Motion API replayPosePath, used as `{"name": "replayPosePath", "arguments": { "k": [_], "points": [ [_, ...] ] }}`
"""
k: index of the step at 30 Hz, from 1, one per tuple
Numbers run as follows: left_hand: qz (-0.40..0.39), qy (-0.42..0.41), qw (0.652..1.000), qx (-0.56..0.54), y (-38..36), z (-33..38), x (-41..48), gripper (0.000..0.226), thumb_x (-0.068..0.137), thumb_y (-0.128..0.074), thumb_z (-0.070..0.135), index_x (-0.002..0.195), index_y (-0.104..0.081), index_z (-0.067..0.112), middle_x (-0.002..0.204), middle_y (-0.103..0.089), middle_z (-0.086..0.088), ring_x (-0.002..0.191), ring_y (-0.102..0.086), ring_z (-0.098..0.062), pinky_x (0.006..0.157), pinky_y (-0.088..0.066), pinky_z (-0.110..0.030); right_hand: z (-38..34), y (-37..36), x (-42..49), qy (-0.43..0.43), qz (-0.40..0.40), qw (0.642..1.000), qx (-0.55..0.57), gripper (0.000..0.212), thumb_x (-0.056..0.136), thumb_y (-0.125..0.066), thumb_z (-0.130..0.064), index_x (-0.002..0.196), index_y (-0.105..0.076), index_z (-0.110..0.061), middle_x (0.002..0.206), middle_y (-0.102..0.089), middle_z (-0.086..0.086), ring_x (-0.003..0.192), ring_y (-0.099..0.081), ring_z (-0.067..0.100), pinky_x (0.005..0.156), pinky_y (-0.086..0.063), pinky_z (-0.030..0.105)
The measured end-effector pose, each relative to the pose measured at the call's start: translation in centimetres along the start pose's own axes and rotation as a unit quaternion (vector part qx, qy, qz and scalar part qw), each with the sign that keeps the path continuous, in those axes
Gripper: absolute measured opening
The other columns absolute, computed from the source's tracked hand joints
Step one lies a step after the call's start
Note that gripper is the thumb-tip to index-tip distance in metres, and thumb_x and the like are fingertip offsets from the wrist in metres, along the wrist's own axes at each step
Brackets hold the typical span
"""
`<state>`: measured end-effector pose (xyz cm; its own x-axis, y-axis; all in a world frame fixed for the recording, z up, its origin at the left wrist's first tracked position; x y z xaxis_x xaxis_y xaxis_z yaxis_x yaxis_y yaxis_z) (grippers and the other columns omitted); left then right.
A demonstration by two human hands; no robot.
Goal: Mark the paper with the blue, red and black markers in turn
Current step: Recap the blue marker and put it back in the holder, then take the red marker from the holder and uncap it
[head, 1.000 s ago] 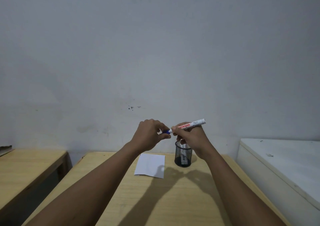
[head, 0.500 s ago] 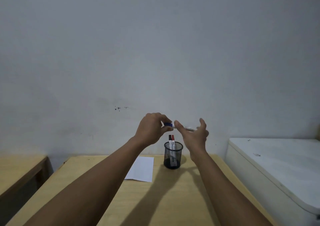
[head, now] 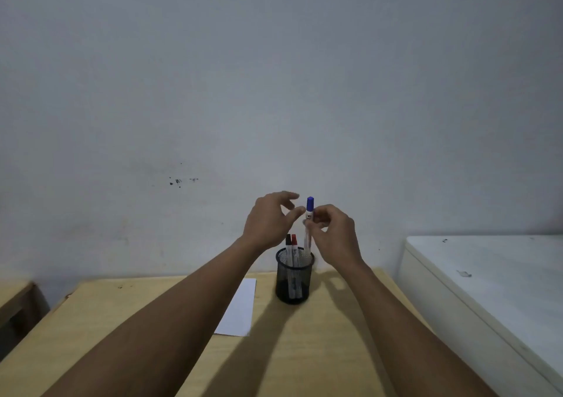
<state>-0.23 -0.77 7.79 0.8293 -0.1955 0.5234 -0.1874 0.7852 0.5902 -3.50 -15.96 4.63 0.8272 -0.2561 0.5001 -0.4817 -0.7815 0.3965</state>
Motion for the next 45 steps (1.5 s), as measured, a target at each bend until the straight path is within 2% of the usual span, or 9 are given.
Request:
{"name": "replayPosePath", "arguments": {
  "k": [7, 17, 22, 27, 31, 37, 40, 43, 45],
  "points": [
    [-0.117, 0.065, 0.978, 0.158, -6.3, -6.4, 0.3, 0.052, 0.091, -0.059, 0.053, 0.134, -0.059, 0.022, 0.129, -0.068, 0.003, 0.117, -0.063, -0.021, 0.097, -0.051, -0.042, 4.3, -3.6, 0.9, -0.011, -0.080, 0.988, -0.132, 0.059, 0.095, -0.066, -0.026, 0.146, -0.039, -0.040, 0.082, -0.067, -0.014, 0.091, -0.066, 0.018, 0.090, -0.028, 0.034],
    [-0.101, 0.157, 0.982, 0.001, -9.1, -9.2, 1.6, 0.024, 0.088, -0.064, 0.042, 0.101, -0.075, 0.025, 0.105, -0.076, 0.002, 0.096, -0.068, -0.020, 0.089, -0.056, -0.047, 7.8, -5.3, 1.1, -0.020, -0.113, 0.974, -0.193, 0.042, 0.103, -0.045, -0.021, 0.142, -0.052, -0.035, 0.114, -0.066, -0.004, 0.110, -0.060, 0.019, 0.094, -0.028, 0.041],
    [-0.096, 0.193, 0.969, -0.122, -9.8, -9.2, 1.9, 0.027, 0.090, -0.069, 0.025, 0.115, -0.071, 0.016, 0.116, -0.074, -0.007, 0.104, -0.069, -0.024, 0.095, -0.055, -0.045, 8.2, -5.7, 1.3, -0.020, -0.128, 0.969, -0.210, 0.048, 0.106, -0.034, -0.019, 0.149, -0.046, -0.034, 0.121, -0.064, 0.002, 0.119, -0.056, 0.024, 0.098, -0.029, 0.044],
    [-0.069, 0.193, 0.968, -0.146, -9.6, -9.5, 2.3, 0.010, 0.070, -0.070, 0.042, 0.079, -0.070, 0.045, 0.085, -0.074, 0.015, 0.091, -0.072, -0.017, 0.095, -0.051, -0.055, 8.3, -5.6, 1.2, -0.036, -0.132, 0.973, -0.186, 0.051, 0.105, -0.034, -0.019, 0.153, -0.039, -0.035, 0.123, -0.065, 0.001, 0.121, -0.056, 0.024, 0.102, -0.029, 0.047],
    [-0.038, 0.154, 0.973, -0.169, -7.5, -7.4, 2.4, 0.013, 0.064, -0.069, 0.047, 0.070, -0.067, 0.059, 0.078, -0.075, 0.020, 0.089, -0.072, -0.010, 0.095, -0.051, -0.055, 7.1, -4.2, 0.9, -0.041, -0.077, 0.987, -0.137, 0.053, 0.102, -0.049, -0.025, 0.153, -0.039, -0.033, 0.127, -0.057, -0.003, 0.122, -0.053, 0.018, 0.104, -0.027, 0.046],
    [0.053, 0.137, 0.948, -0.284, -1.0, -3.0, 2.1, 0.010, 0.082, -0.076, 0.023, 0.088, -0.078, 0.031, 0.084, -0.077, 0.011, 0.089, -0.072, -0.006, 0.095, -0.054, -0.038, 2.5, -2.7, 0.2, -0.069, -0.110, 0.991, -0.027, 0.045, 0.086, -0.069, -0.057, 0.125, -0.064, -0.036, 0.106, -0.073, -0.014, 0.105, -0.065, 0.009, 0.100, -0.038, 0.041],
    [0.118, 0.145, 0.921, -0.341, 3.3, -1.7, 1.5, 0.010, 0.085, -0.075, 0.013, 0.095, -0.078, 0.013, 0.082, -0.076, 0.004, 0.084, -0.070, -0.008, 0.080, -0.050, -0.022, -0.3, -1.8, -0.6, -0.092, -0.121, 0.982, 0.113, 0.028, 0.087, -0.080, -0.027, 0.110, -0.073, -0.012, 0.093, -0.080, 0.009, 0.078, -0.072, 0.016, 0.079, -0.058, 0.043],
    [0.137, 0.147, 0.917, -0.345, 7.2, -1.6, 0.0, 0.005, 0.085, -0.076, 0.014, 0.090, -0.077, 0.013, 0.080, -0.073, 0.005, 0.079, -0.065, -0.005, 0.075, -0.046, -0.018, -2.4, -0.4, -1.3, -0.156, -0.072, 0.939, 0.297, 0.024, 0.086, -0.081, -0.013, 0.107, -0.071, -0.006, 0.091, -0.078, 0.012, 0.069, -0.071, 0.014, 0.064, -0.053, 0.023],
    [0.100, 0.128, 0.932, -0.325, 9.0, -1.7, -1.5, 0.009, 0.084, -0.078, 0.014, 0.092, -0.076, 0.013, 0.081, -0.073, 0.003, 0.073, -0.062, -0.005, 0.073, -0.047, -0.019, -3.7, -0.1, -1.6, -0.200, -0.045, 0.870, 0.449, 0.021, 0.084, -0.082, -0.011, 0.102, -0.070, -0.010, 0.083, -0.075, 0.006, 0.069, -0.071, 0.013, 0.071, -0.053, 0.031]
  ]
}}
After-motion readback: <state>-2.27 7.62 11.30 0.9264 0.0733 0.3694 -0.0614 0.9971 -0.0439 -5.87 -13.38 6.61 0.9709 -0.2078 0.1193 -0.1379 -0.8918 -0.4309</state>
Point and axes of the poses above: each hand's wrist, its own x-axis towards the middle knuckle, its own y-axis out of the back of the hand, z = x × y, the point moved 6 cm from there along x, towards the middle knuckle
